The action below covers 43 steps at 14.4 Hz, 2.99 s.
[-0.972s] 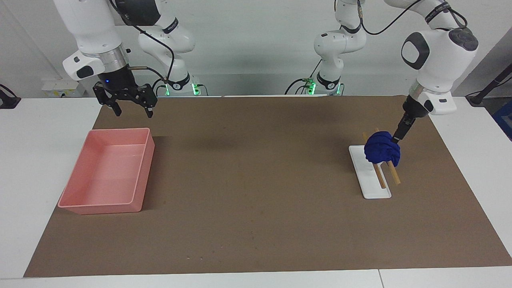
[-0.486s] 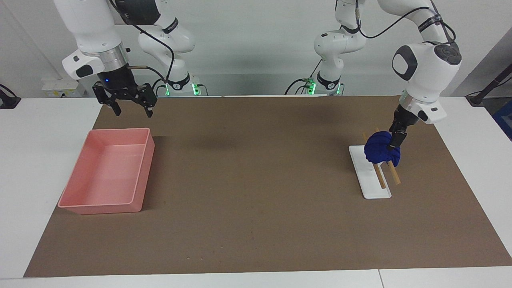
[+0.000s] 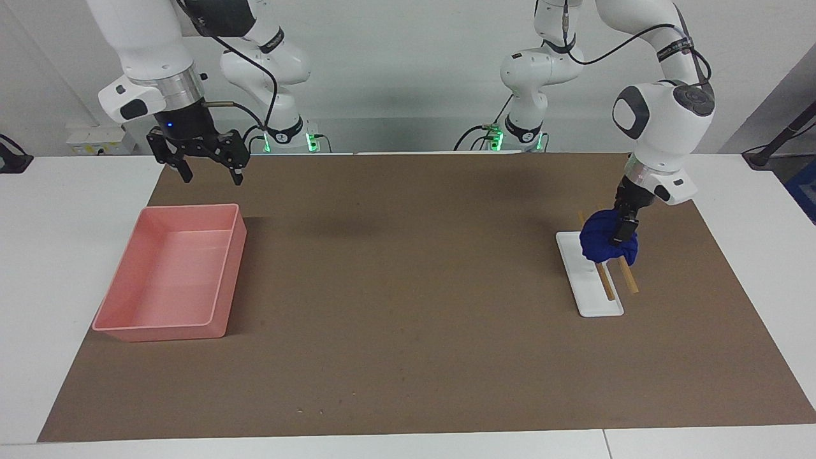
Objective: Wipe water with towel using both arms
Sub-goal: 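Close the left gripper on the blue cloth and lift it, then carry the cloth with the left gripper while the right gripper approaches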
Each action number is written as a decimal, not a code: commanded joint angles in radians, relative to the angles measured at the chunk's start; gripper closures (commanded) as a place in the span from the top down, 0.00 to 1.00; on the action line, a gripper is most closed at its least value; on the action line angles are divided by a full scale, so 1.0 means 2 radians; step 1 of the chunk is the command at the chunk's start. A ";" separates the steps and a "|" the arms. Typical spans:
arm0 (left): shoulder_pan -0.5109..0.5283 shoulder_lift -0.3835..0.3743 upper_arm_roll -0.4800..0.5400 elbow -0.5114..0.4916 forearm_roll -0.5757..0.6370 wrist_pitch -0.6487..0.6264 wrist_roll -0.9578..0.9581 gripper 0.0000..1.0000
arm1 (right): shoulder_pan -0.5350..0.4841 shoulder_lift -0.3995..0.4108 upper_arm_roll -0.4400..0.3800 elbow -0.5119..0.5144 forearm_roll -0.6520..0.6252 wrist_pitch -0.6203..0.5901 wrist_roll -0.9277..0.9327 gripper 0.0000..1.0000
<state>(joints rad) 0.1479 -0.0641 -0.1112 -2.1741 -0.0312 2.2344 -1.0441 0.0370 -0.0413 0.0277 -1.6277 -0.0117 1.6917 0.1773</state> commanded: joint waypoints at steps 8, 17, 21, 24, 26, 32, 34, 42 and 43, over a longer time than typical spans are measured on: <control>-0.010 0.030 -0.005 0.187 -0.034 -0.242 -0.003 0.00 | 0.000 -0.010 0.002 -0.016 0.010 0.012 0.053 1.00; -0.055 0.000 -0.089 0.198 -0.158 -0.251 -0.225 0.00 | 0.001 0.004 0.033 -0.001 0.106 0.016 0.265 1.00; -0.157 0.000 -0.092 0.193 -0.185 -0.192 -0.367 0.00 | 0.001 0.007 0.051 0.002 0.161 0.028 0.396 1.00; -0.226 0.001 -0.092 0.191 -0.185 -0.116 -0.494 0.00 | 0.004 0.008 0.069 0.002 0.175 0.045 0.496 1.00; -0.256 0.003 -0.092 0.189 -0.185 -0.070 -0.550 0.00 | 0.022 0.008 0.070 -0.002 0.181 0.051 0.567 1.00; -0.308 0.009 -0.092 0.190 -0.176 0.056 -0.664 0.00 | 0.024 0.005 0.071 -0.014 0.220 0.010 0.622 1.00; -0.309 0.010 -0.091 0.193 -0.175 0.087 -0.691 0.00 | 0.024 0.006 0.071 -0.015 0.227 0.015 0.636 1.00; -0.323 0.014 -0.093 0.192 -0.142 0.145 -0.731 0.00 | 0.025 0.002 0.071 -0.028 0.257 0.038 0.642 1.00; -0.325 0.014 -0.093 0.190 -0.142 0.145 -0.731 0.00 | 0.025 0.004 0.071 -0.025 0.257 0.044 0.646 1.00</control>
<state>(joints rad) -0.4719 -0.0377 -0.3118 -1.7866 -0.3333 2.4875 -2.4780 0.0964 -0.0268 0.1642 -1.6662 0.4713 1.7478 1.4442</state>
